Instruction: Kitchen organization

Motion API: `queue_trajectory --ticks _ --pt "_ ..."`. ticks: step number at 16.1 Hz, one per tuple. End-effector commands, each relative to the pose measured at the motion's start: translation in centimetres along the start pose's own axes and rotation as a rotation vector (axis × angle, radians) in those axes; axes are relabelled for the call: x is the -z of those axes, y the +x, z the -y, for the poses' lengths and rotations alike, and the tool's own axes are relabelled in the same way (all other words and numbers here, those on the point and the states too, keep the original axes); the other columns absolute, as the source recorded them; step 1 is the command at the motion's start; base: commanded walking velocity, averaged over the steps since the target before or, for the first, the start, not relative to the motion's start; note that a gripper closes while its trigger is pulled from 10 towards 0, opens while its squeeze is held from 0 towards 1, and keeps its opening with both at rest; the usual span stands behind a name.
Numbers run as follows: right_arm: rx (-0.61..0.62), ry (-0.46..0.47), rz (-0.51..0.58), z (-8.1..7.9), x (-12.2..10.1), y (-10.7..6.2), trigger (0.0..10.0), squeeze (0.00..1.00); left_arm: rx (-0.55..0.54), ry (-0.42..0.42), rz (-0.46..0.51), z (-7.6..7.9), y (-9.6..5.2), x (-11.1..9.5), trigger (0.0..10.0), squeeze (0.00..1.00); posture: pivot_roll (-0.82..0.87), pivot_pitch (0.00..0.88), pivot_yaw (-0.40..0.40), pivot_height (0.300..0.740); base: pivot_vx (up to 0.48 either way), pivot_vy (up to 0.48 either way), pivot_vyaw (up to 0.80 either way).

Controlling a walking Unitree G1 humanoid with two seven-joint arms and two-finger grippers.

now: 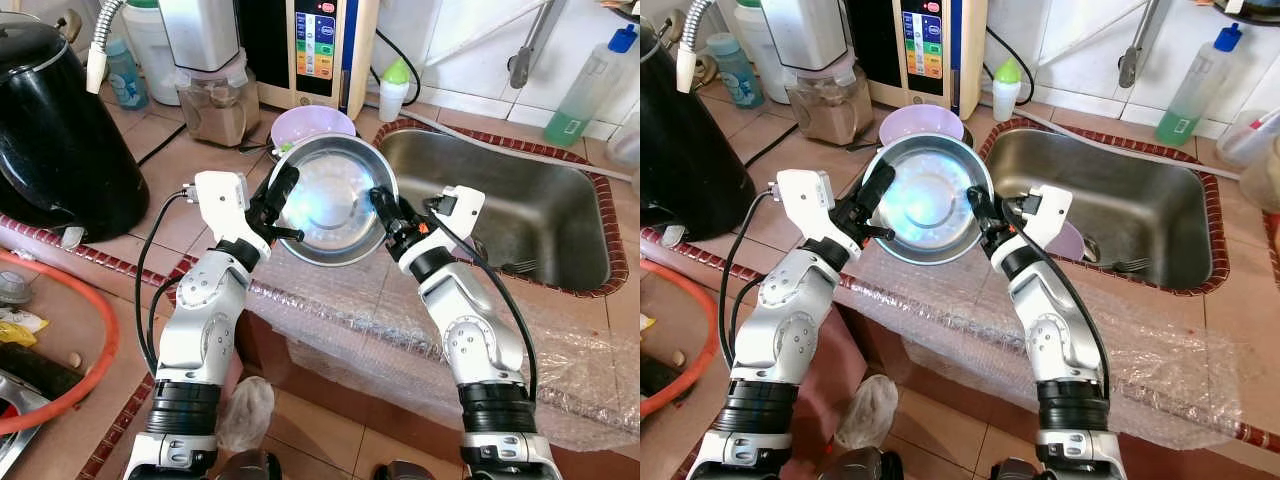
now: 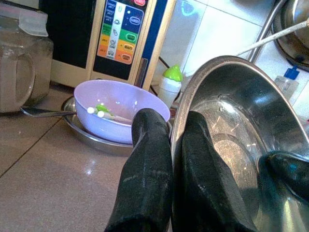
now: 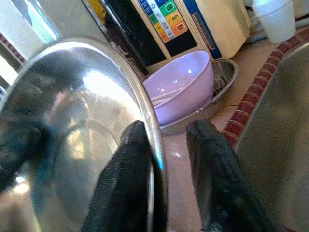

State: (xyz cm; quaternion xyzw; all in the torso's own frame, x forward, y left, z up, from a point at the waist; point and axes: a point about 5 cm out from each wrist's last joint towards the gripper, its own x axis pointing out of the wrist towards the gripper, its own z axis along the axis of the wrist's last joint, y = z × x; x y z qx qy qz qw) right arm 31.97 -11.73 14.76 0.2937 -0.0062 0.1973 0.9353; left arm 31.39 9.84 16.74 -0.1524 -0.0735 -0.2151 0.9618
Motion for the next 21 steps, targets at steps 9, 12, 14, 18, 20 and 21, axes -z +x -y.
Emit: queue_trajectory --ticks 9,12,14,18,20,21 --pt "0.113 0.051 -0.003 1.7 -0.2 0.0 0.0 0.00 0.090 0.042 0.011 0.7 1.1 -0.5 4.6 0.00 -0.09 0.000 0.043 0.740 0.000 0.000 0.00" --pt "0.166 0.007 0.071 2.4 -1.4 0.0 0.0 0.00 0.092 0.060 -0.036 0.8 1.5 0.2 10.0 1.00 -0.11 0.000 0.069 0.740 0.000 0.000 0.00" --pt "0.208 0.025 0.131 3.1 -2.7 -0.3 0.0 0.00 0.125 0.059 -0.050 1.2 1.6 0.4 10.0 1.00 -0.12 0.000 0.078 0.740 0.000 0.000 0.00" --pt "0.331 -0.086 0.207 5.6 -5.7 -0.9 0.0 0.00 0.166 0.088 -0.082 1.9 1.1 1.0 10.0 1.00 -0.13 0.000 0.074 0.740 0.000 0.000 0.00" --pt "0.513 -0.153 0.197 8.2 -6.6 -1.4 0.0 0.00 0.199 0.095 -0.132 2.1 0.2 1.9 10.0 1.00 -0.13 0.000 0.067 0.740 0.000 0.000 0.00" --pt "0.553 -0.146 0.168 9.0 -6.5 -1.2 0.0 0.00 0.220 0.120 -0.142 2.2 -0.4 2.2 10.0 1.00 -0.12 0.000 0.061 0.740 0.000 0.000 0.00"
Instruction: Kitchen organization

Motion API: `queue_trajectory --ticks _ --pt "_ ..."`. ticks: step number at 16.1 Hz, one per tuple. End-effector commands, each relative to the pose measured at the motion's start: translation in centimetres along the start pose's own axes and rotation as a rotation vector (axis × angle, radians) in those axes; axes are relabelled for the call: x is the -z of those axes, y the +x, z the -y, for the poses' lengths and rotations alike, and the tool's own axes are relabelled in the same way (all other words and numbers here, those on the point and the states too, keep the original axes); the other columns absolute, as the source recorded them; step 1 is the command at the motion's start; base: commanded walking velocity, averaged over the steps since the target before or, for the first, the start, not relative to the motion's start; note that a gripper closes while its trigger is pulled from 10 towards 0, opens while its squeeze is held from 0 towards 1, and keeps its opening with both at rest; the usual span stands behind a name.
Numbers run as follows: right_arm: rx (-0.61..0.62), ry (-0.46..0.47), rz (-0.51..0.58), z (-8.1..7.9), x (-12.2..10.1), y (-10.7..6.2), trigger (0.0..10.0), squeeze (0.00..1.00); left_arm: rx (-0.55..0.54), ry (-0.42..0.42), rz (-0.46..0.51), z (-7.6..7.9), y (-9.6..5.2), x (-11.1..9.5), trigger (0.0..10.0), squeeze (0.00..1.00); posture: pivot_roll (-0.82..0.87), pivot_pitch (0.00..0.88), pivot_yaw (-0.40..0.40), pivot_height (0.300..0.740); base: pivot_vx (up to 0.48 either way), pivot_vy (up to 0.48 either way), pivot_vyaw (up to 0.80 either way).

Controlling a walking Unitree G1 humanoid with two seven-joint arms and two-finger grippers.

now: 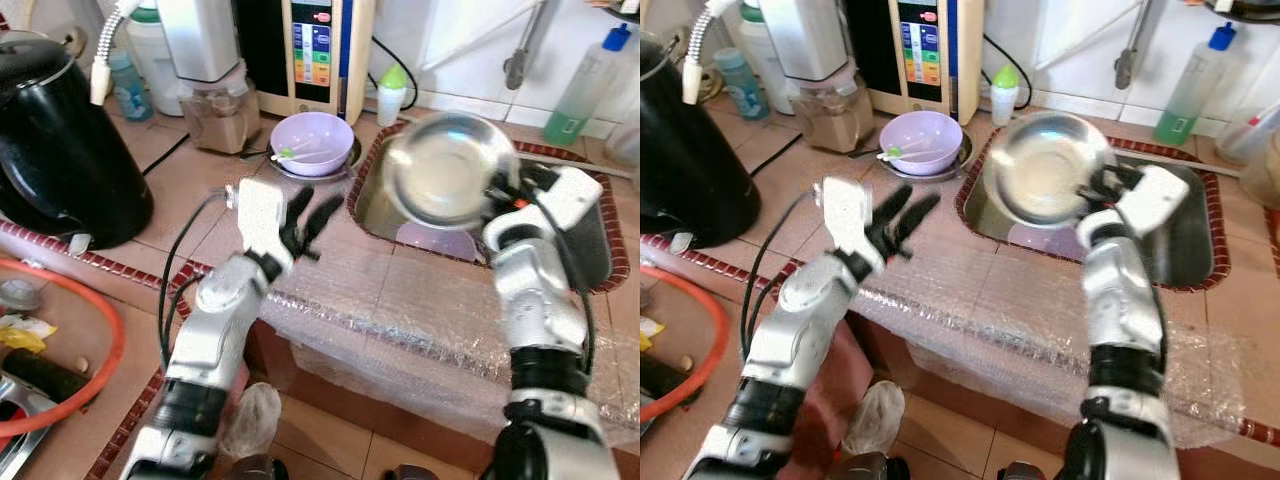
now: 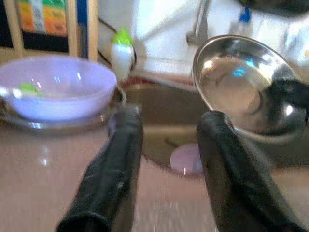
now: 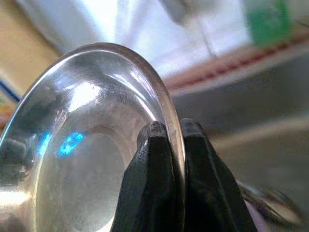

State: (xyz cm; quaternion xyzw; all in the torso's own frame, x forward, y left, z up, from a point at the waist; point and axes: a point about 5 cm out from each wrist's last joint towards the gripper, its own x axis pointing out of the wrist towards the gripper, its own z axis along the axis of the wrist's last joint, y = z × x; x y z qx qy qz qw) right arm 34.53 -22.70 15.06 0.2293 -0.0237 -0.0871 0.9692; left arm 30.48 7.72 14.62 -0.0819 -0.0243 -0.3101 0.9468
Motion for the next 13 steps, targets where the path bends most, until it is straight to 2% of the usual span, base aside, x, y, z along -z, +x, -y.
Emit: queue_trajectory --ticks 1,2,4,6,9,10,12,13 --pt "0.015 -0.059 -0.031 -0.4 0.4 0.6 0.0 0.00 0.035 0.024 0.008 0.7 -0.4 -0.4 10.0 1.00 -0.12 0.000 0.056 0.740 0.000 0.000 0.00" --pt "0.031 -0.107 -0.051 -0.6 0.7 1.0 0.0 0.00 0.036 0.025 -0.003 0.8 -0.8 -0.2 10.0 1.00 -0.11 0.017 0.053 0.740 0.000 0.000 0.00" --pt "0.067 -0.138 -0.071 -0.5 1.0 1.5 0.0 0.00 0.033 0.020 -0.016 1.0 -1.3 -0.1 10.0 1.00 -0.09 0.045 0.049 0.740 0.000 0.000 0.00" --pt "0.199 -0.170 -0.145 0.5 2.4 2.3 0.0 0.00 0.026 0.001 -0.045 1.5 -2.6 -0.1 10.0 1.00 -0.06 0.120 0.050 0.740 0.000 0.000 0.00" --pt "0.266 -0.168 -0.184 0.7 3.0 2.7 0.0 0.00 0.031 0.003 -0.089 1.9 -3.9 0.1 10.0 1.00 -0.03 0.172 0.055 0.740 0.000 0.000 0.00" --pt "0.298 -0.184 -0.201 1.0 3.1 2.7 0.0 0.00 0.032 0.003 -0.094 2.0 -4.1 0.0 10.0 1.00 -0.02 0.184 0.057 0.740 0.000 0.000 0.00" --pt "0.320 -0.147 -0.232 1.1 3.6 2.7 0.0 0.00 0.043 0.001 -0.111 2.3 -4.2 -0.1 10.0 1.00 -0.01 0.191 0.058 0.740 0.000 0.000 0.00" --pt "0.331 -0.157 -0.252 1.1 4.1 2.6 8.7 0.00 0.048 0.000 -0.121 2.4 -4.3 0.0 10.0 1.00 -0.01 0.194 0.061 0.740 0.000 0.000 0.00"
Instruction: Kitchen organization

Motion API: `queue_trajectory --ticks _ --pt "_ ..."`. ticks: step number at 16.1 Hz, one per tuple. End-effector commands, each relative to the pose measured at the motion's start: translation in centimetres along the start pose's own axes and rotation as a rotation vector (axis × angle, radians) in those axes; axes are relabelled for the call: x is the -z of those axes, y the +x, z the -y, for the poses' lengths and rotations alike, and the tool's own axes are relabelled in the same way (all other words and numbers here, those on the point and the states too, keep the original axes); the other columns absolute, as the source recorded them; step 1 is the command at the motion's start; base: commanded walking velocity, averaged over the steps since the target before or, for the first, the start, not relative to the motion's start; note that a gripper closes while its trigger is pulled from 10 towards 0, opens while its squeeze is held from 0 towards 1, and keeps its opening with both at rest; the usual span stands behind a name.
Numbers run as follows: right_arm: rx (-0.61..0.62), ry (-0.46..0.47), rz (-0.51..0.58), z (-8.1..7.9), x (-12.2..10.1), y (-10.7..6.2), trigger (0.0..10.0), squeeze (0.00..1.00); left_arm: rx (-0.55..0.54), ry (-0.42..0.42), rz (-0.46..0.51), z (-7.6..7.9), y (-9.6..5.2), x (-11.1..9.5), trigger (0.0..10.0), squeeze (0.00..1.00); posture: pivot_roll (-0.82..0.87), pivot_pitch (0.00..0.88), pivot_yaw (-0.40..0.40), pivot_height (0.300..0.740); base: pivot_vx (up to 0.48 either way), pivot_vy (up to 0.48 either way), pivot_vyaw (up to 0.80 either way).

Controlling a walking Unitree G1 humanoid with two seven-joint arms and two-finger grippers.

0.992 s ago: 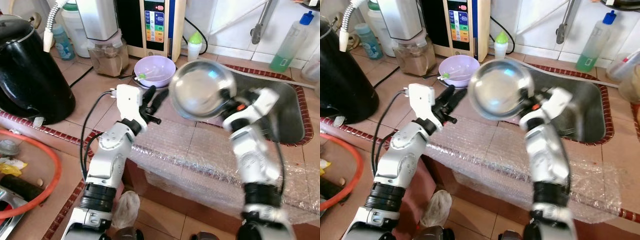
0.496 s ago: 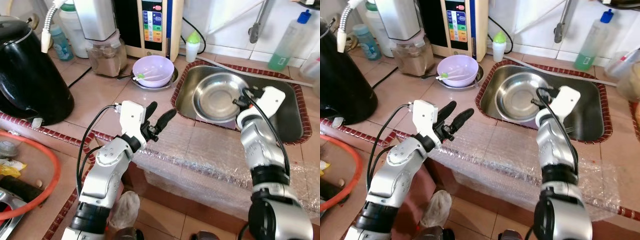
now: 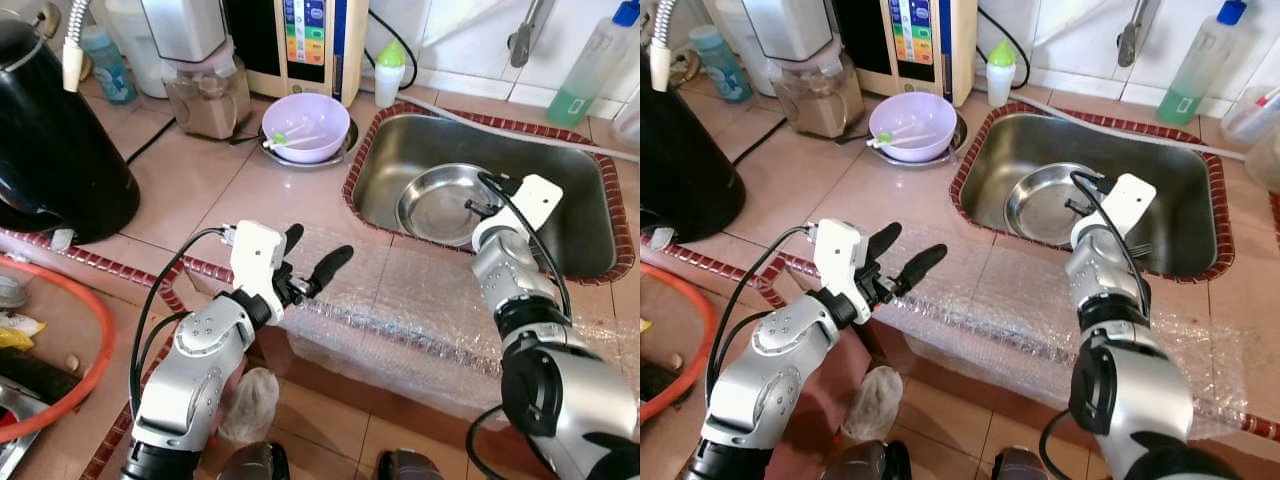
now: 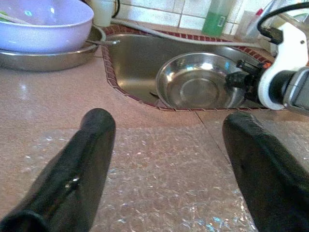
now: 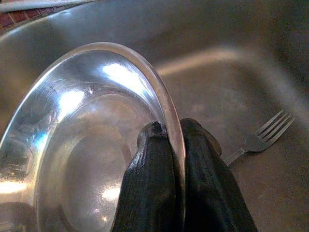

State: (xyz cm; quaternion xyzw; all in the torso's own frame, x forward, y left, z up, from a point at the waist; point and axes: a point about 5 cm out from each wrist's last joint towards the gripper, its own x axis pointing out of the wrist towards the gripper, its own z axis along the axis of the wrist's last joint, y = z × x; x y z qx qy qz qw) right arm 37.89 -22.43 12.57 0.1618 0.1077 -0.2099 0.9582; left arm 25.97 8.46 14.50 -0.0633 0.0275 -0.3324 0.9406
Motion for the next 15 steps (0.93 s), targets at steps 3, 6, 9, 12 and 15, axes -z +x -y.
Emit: queue_trajectory --ticks 3,6,9,12,15 --pt "0.035 -0.009 -0.091 0.6 2.6 -0.3 10.0 1.00 0.023 0.003 -0.032 0.7 -0.2 0.1 10.0 1.00 -0.02 0.187 0.057 0.740 0.000 0.000 0.00" --pt "0.041 -0.020 -0.111 1.3 3.3 -0.4 10.0 1.00 0.034 0.015 -0.042 1.0 0.0 0.1 10.0 0.00 -0.02 0.181 0.056 0.740 0.000 0.000 0.00" --pt "0.041 -0.013 -0.117 2.0 3.6 -0.4 10.0 1.00 0.037 0.026 -0.041 0.9 0.4 0.0 10.0 0.00 -0.03 0.164 0.058 0.740 0.000 0.000 0.00" --pt "-0.016 0.011 -0.125 2.0 4.5 -0.7 10.0 1.00 0.030 0.042 -0.011 0.7 1.1 -0.8 10.0 0.00 -0.04 0.137 0.056 0.740 0.000 0.000 0.00" --pt "-0.063 -0.009 -0.080 2.1 4.9 -1.1 10.0 1.00 -0.007 0.071 0.018 -0.1 1.7 -1.2 10.0 0.00 -0.06 0.103 0.051 0.740 0.000 0.000 0.00"
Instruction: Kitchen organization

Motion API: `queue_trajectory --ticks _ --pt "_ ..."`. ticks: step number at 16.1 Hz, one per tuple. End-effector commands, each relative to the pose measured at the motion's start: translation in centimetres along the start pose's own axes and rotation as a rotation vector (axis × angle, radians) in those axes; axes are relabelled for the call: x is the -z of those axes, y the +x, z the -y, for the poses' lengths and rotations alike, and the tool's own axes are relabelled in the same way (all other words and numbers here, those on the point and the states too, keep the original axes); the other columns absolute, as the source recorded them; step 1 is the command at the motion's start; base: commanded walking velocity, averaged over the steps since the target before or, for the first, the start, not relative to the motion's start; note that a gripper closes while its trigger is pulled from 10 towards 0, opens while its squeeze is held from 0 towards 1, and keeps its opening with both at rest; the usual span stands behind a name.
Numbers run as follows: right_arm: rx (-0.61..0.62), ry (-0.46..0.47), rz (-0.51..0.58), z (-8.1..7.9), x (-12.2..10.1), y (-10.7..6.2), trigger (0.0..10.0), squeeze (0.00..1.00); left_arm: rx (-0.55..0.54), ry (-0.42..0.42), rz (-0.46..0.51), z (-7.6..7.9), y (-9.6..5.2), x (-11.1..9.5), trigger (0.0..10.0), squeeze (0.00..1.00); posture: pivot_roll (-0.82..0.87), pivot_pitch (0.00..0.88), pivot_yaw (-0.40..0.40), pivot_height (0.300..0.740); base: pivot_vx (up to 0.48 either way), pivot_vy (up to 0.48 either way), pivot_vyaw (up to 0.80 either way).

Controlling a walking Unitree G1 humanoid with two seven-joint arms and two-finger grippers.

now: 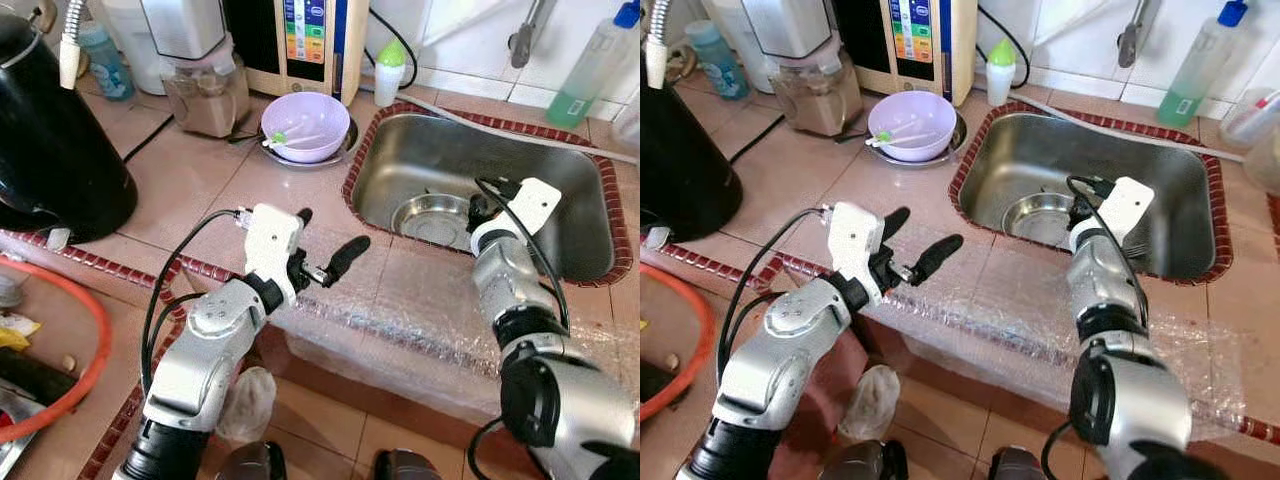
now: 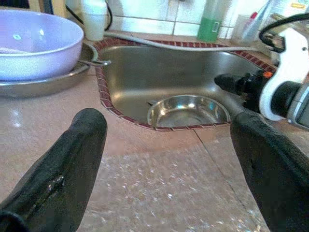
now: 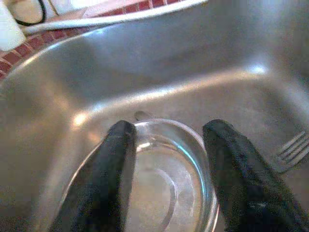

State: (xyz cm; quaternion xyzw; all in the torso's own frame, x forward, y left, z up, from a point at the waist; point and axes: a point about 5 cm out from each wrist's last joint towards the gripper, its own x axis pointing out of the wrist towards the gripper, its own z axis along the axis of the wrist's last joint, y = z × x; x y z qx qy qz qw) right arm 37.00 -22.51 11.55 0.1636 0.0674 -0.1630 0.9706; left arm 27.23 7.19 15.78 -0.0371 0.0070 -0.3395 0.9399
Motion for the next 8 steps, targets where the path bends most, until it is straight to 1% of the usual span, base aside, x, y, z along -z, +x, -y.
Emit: queue_trajectory --ticks 1,4,5,6,7,8 --pt "0.037 -0.016 -0.133 1.4 3.7 -1.1 10.0 1.00 -0.037 0.011 0.006 -0.6 -0.1 0.1 10.0 0.00 -0.06 0.097 0.051 0.740 0.000 0.000 0.00" --pt "0.003 -0.052 -0.042 1.8 2.7 -1.5 10.0 1.00 -0.121 0.009 0.025 -1.3 0.0 0.1 10.0 0.00 -0.08 0.074 0.051 0.740 0.000 0.000 0.00" --pt "-0.037 -0.079 0.044 1.5 1.6 -2.0 10.0 1.00 -0.146 0.005 0.046 -1.6 -0.1 0.0 10.0 0.00 -0.08 0.065 0.050 0.740 0.000 0.000 0.00" --pt "-0.079 -0.088 0.128 1.2 0.7 -2.9 10.0 1.00 -0.165 0.001 0.053 -1.8 -0.2 0.0 10.0 0.00 -0.09 0.056 0.050 0.740 0.000 0.000 0.00" --pt "-0.099 -0.099 0.152 1.1 0.6 -3.3 10.0 1.00 -0.184 -0.002 0.062 -2.0 -0.2 0.0 10.0 0.00 -0.09 0.052 0.051 0.740 0.000 0.000 0.00" --pt "-0.147 -0.127 0.199 0.7 0.4 -4.6 10.0 1.00 -0.272 0.011 0.127 -2.6 -0.4 -0.8 10.0 0.00 -0.10 0.040 0.052 0.740 0.000 0.000 0.00"
